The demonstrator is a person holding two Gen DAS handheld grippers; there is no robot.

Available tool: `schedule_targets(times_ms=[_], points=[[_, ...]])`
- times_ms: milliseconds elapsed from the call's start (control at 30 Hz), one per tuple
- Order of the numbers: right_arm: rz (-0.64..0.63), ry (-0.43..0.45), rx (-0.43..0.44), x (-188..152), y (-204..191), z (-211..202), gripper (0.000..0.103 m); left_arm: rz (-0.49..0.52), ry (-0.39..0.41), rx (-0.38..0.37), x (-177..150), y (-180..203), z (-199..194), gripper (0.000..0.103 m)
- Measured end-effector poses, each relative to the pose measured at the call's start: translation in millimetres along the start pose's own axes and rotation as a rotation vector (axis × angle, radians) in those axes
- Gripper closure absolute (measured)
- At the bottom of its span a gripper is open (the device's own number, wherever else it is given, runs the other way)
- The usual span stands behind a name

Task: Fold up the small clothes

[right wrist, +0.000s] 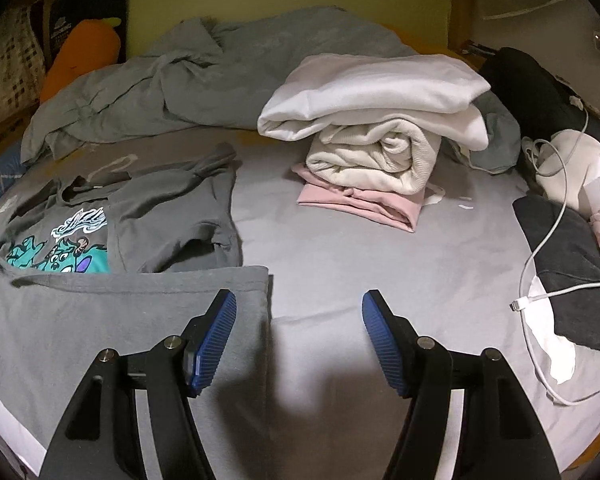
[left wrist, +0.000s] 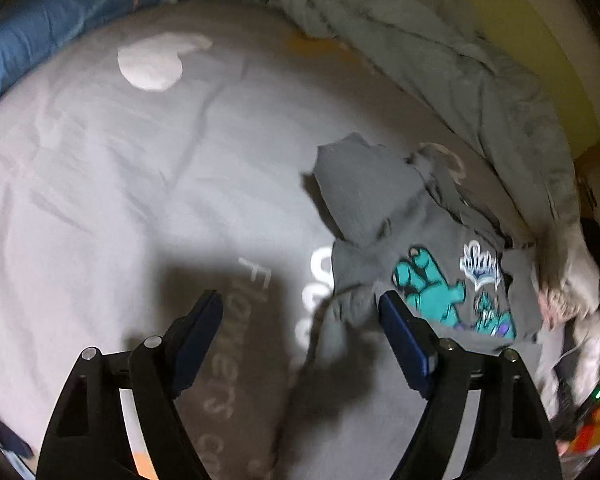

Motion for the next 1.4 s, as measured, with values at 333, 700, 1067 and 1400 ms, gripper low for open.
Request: schedule_targets(times_ms=[333, 700, 1067, 1400], points=[[-0.112, -0.165, 0.244, -4.7, -63.0, 34.7, 0.037, 0.439, 0.104, -0.034, -58.1, 90.1, -28.2, 0.025], [-0.097, -0.209, 0.03, 19.3, -57.8, 97.9, 0.044, 0.494, -0.046, -0.003, -95.0, 130.8, 7.8, 0.052], [-0.103, -0.034, 0.027, 43.0, -36.3, 28.1, 0.045, 0.315, 0.134, 0.045, -13.3, 113.4, 16.8, 0.068], [-0.089, 0.031, 0.052, 43.6, -36.6, -3.7, 0.045, 0.309, 0.178, -0.074, -32.8, 106.5, -47.9, 0.063]])
Point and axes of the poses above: each gripper's, at about its wrist camera, not at the fingertips, and z roughly the way its jaws point, y to its right, x to its top, the point moved 7 cm from there along z, roughly the way its jaws point, and after that the axes turned 13 degrees about x, right-handed, at the moved point
